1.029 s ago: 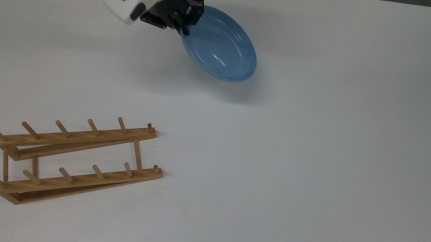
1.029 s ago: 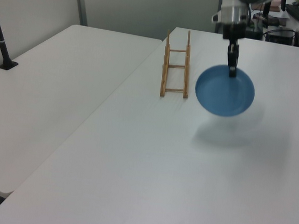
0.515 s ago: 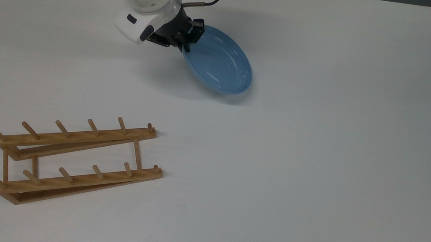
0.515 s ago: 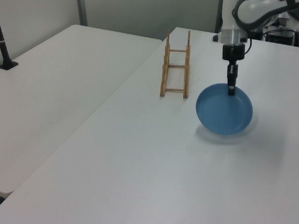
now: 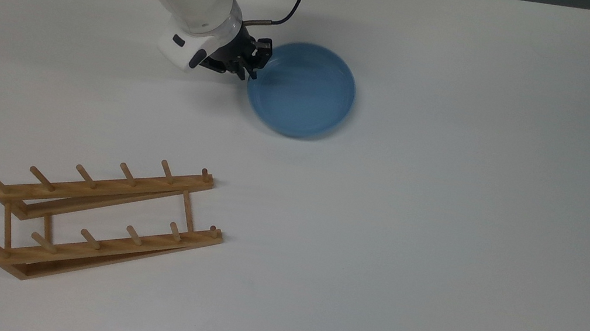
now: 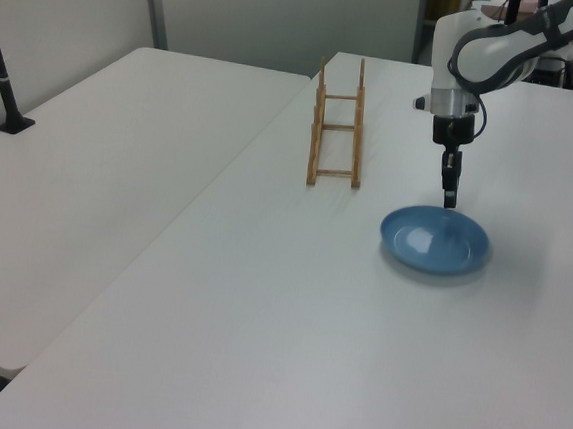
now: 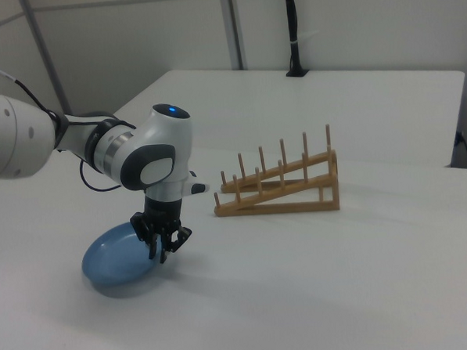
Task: Pick plate from plate rack
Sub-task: 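Lower the blue plate flat onto the table and open the gripper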
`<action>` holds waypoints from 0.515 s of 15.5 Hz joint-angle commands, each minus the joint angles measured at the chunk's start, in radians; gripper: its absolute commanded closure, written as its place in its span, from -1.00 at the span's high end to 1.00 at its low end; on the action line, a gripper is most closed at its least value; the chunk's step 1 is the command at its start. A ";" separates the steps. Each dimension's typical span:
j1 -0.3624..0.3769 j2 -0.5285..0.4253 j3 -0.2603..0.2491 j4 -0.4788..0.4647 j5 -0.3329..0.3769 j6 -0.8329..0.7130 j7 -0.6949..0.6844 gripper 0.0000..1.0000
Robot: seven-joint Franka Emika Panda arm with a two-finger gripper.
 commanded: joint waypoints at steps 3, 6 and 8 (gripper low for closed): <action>-0.016 -0.031 0.003 0.017 -0.005 0.003 0.002 1.00; -0.010 -0.060 0.003 0.089 -0.001 -0.055 0.092 1.00; -0.002 -0.072 0.005 0.181 -0.010 -0.142 0.196 1.00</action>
